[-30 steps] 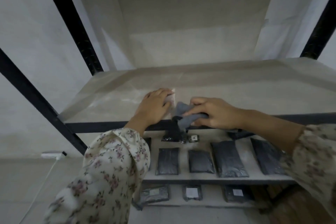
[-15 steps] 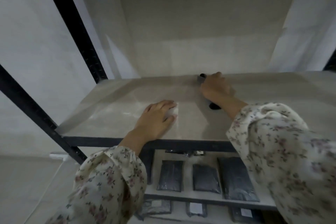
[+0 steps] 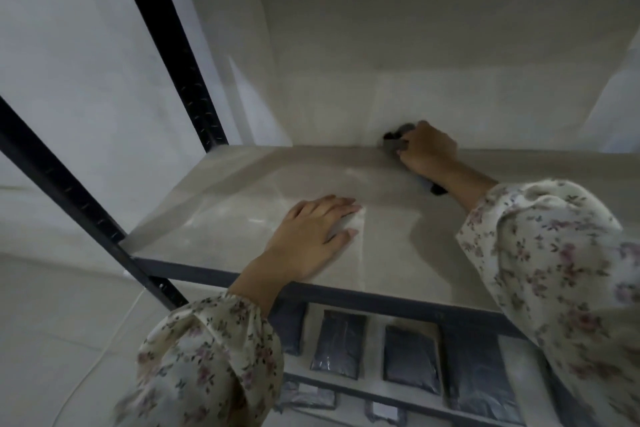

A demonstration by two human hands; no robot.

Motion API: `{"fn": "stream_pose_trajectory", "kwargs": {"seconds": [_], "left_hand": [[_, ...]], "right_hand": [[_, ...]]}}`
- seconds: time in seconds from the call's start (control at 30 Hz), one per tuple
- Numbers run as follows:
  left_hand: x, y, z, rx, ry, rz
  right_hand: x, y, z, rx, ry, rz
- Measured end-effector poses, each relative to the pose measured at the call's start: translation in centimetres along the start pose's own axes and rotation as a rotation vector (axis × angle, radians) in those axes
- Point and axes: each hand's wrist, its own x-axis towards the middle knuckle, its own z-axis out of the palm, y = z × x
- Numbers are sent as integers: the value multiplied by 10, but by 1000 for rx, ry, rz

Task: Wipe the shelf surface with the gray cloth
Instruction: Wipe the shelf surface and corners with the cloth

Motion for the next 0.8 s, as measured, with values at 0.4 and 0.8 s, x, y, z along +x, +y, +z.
{"fn": "stream_pose_trajectory", "kwargs": {"seconds": [0.4, 0.8], "left_hand": [[2, -2, 2, -10, 23, -2], [-11, -4, -13, -767, 508, -93]], "right_hand": [[9, -39, 11, 135, -165, -337], [-100, -41, 3, 213, -416, -523]]}}
